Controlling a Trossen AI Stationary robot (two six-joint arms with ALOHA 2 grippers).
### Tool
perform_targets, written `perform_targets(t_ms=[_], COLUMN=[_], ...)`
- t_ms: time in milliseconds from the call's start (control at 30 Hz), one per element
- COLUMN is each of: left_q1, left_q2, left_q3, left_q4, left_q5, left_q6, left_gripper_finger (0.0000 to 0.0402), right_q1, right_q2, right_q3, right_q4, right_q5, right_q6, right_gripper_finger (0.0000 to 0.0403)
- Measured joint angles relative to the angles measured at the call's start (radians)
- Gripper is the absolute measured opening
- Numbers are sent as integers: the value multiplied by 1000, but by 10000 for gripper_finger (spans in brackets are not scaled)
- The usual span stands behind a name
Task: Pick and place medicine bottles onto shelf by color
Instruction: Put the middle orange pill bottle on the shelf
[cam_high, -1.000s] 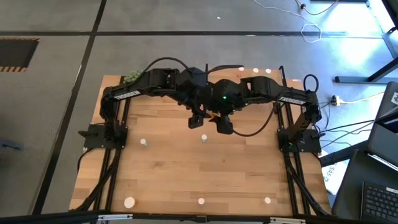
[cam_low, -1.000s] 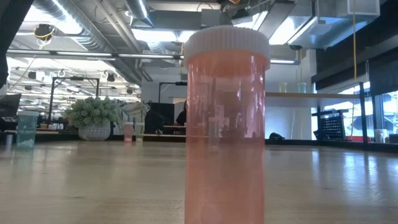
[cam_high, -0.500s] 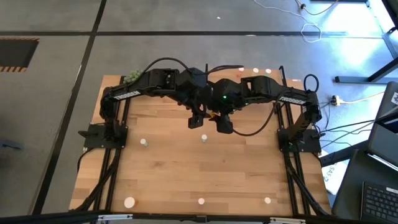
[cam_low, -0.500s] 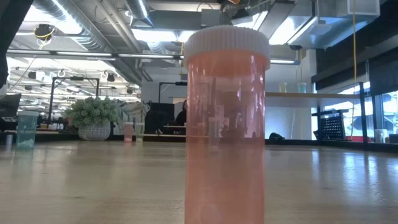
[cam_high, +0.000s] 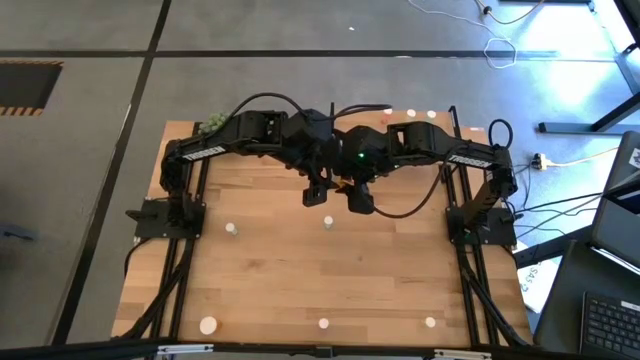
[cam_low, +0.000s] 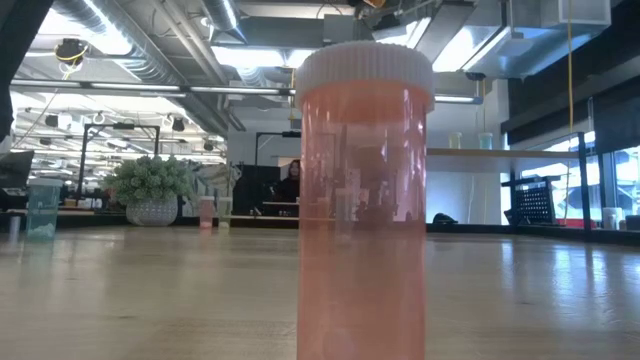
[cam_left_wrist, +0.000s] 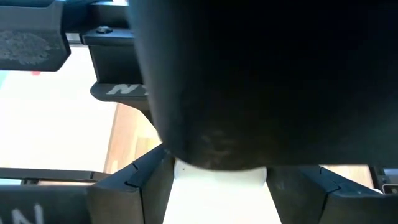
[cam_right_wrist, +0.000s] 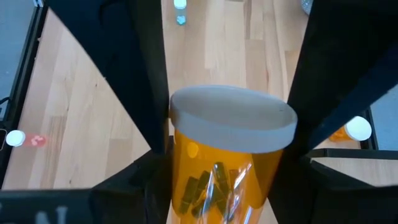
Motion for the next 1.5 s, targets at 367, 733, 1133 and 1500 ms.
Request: perform_targets(t_ms=[367,733,1133,1500], left_q1=[0,1,-3,-3], left_q2=[0,1,4,5], left_q3=[0,0,0,0], left_q4=[1,13,31,32], left_q5=[2,-1,-14,-13], left_q6=[54,51,75,75], left_gripper_finger=[222,222,222,222], right_q1=[0,1,1,1], right_q2=[-1,-2,-3,-3], right_q3=[0,0,0,0], right_q4=[0,-1,-6,-4], right_q5=[0,25,33,32], right_q6=[1,1,1,1], right_gripper_finger=[212,212,212,212])
